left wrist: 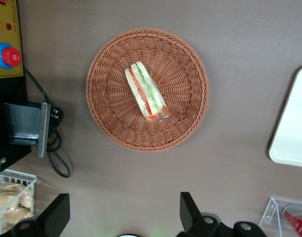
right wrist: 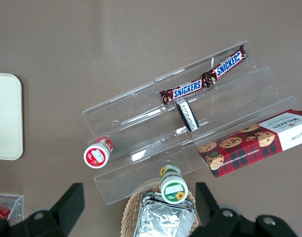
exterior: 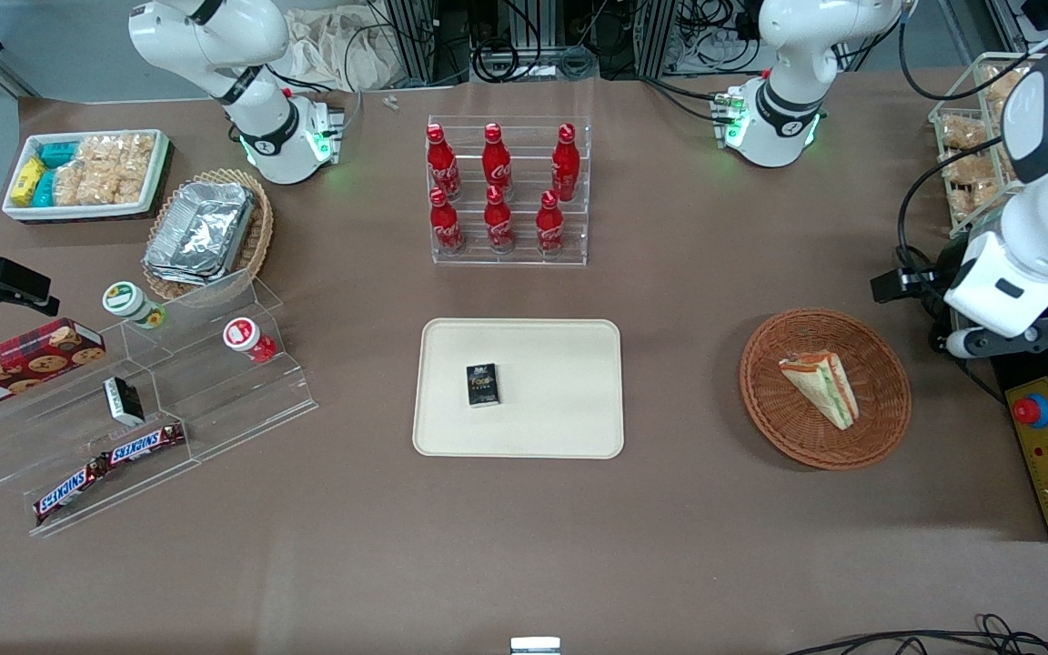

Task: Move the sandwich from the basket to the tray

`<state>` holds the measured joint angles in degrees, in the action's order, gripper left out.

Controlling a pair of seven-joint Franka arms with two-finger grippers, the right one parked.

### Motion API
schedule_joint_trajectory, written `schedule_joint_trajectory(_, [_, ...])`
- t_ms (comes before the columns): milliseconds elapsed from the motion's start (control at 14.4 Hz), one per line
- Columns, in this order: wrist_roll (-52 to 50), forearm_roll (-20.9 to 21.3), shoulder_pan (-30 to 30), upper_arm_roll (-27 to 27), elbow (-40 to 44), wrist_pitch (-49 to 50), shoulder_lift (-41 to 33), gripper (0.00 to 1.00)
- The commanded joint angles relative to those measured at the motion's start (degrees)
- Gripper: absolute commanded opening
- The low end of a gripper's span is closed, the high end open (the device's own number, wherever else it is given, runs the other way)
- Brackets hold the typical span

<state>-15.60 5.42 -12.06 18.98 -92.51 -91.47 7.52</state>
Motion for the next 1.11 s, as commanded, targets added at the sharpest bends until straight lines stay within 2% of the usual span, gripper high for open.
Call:
schedule_joint_trajectory(0, [-9.5,1.0,0.5,-0.1,-6.3,-8.2,0.4,1.00])
schedule_joint_trajectory(208, [-19.2,1.0,0.4,-0.1,-13.3,-17.0,0.7,1.00])
schedule_joint_trajectory(485, [-21.3,0.8,-1.8,-0.6,-19.5,-28.8,3.3,0.99])
schedule_joint_trajectory(1040, [-27.7,1.0,-3.1,-0.7,-22.3,-35.7,8.2,0.99])
